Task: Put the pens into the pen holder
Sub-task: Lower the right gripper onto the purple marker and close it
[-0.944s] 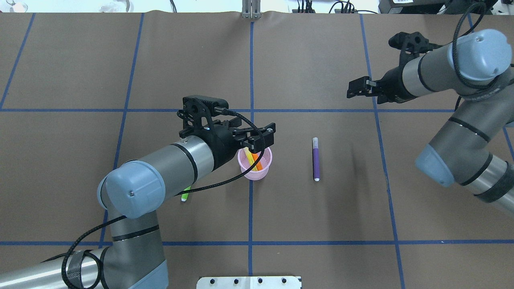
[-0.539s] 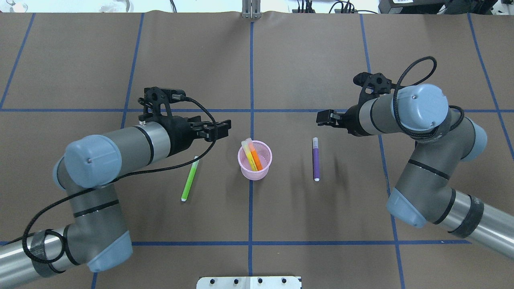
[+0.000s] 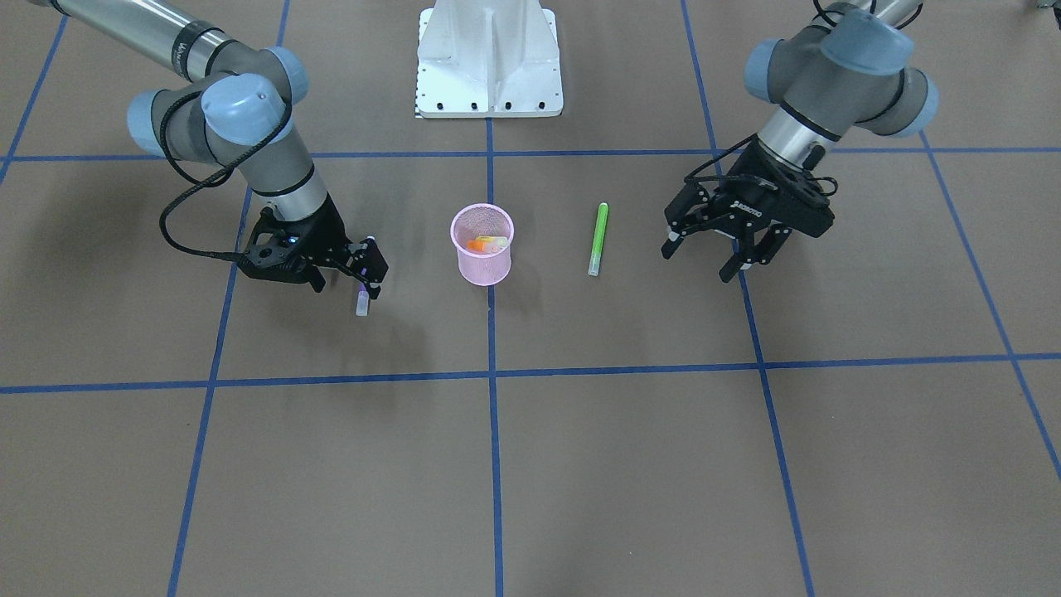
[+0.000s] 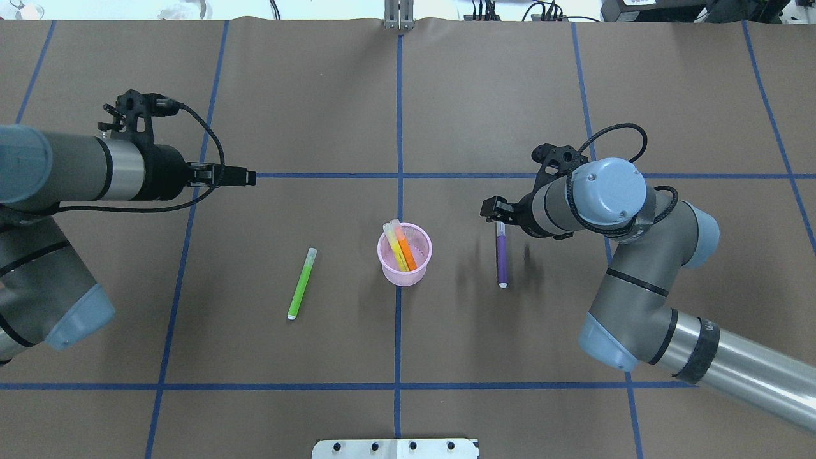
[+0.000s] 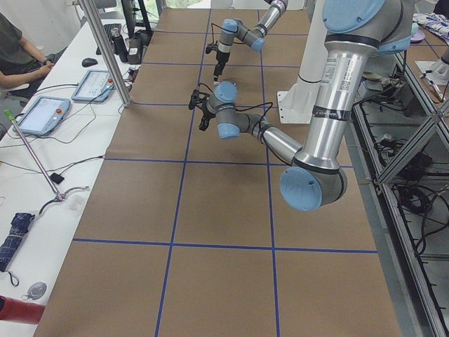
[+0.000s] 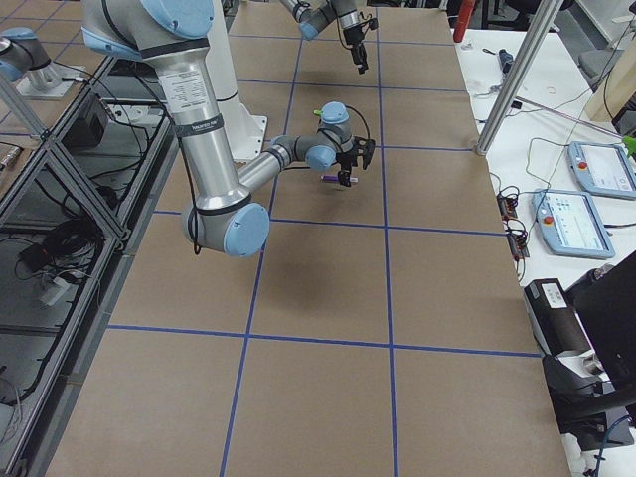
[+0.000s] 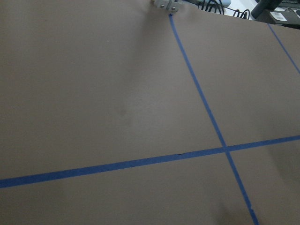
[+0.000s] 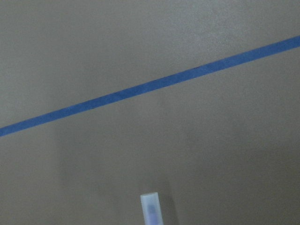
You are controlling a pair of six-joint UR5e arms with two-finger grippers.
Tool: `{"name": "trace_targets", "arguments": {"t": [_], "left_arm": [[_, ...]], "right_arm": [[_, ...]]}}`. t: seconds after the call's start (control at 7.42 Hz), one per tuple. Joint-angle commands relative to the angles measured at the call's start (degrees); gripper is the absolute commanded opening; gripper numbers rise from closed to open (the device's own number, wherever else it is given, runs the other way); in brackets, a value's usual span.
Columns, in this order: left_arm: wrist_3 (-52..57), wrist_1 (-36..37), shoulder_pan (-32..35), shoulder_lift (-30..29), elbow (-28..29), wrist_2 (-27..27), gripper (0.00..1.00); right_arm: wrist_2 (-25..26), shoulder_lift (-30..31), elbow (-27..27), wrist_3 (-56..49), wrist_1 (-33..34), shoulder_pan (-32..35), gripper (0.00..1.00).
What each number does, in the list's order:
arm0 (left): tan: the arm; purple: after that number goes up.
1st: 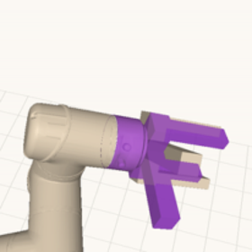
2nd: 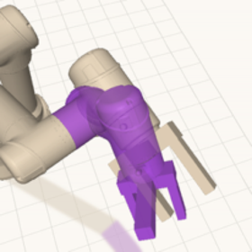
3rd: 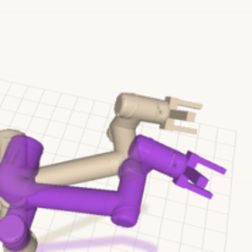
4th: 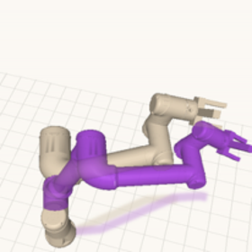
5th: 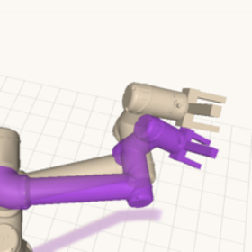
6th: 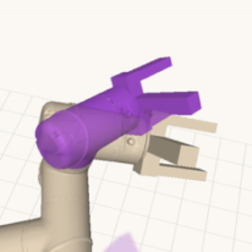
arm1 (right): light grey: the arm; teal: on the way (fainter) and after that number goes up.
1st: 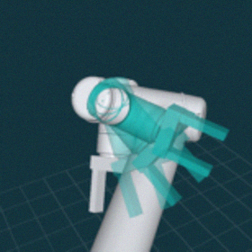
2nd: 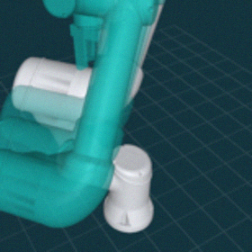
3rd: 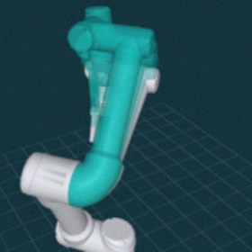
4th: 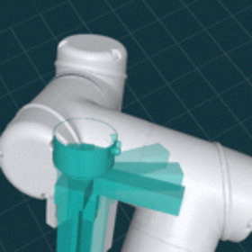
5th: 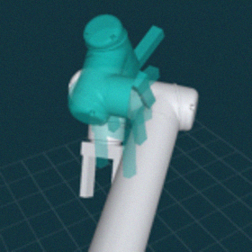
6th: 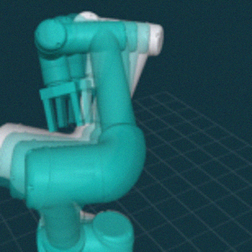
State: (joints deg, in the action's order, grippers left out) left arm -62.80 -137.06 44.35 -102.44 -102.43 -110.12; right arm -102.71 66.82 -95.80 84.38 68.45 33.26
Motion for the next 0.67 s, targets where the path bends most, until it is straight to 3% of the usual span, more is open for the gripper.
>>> {"name": "trace_targets", "arguments": {"t": [0.0, 0.27, 0.54], "left_arm": [[0.7, 0.0, 2.1, 0.7, 0.6, -2.7, 0.98], [0.7, -0.2, 2.1, 1.2, 0.9, -2.7, 0.98], [0.7, -0.5, 2.1, 1.4, 1.1, -2.7, 0.98]], "right_arm": [[-1.3, -2.1, 0.4, -3.9, 4.7, -0.1, 0.87], [-1.3, -2.0, 0.4, -8.4, 4.8, -0.5, 0.85], [-1.3, -1.9, 0.4, -8.8, 4.8, -0.8, 0.72]]}}
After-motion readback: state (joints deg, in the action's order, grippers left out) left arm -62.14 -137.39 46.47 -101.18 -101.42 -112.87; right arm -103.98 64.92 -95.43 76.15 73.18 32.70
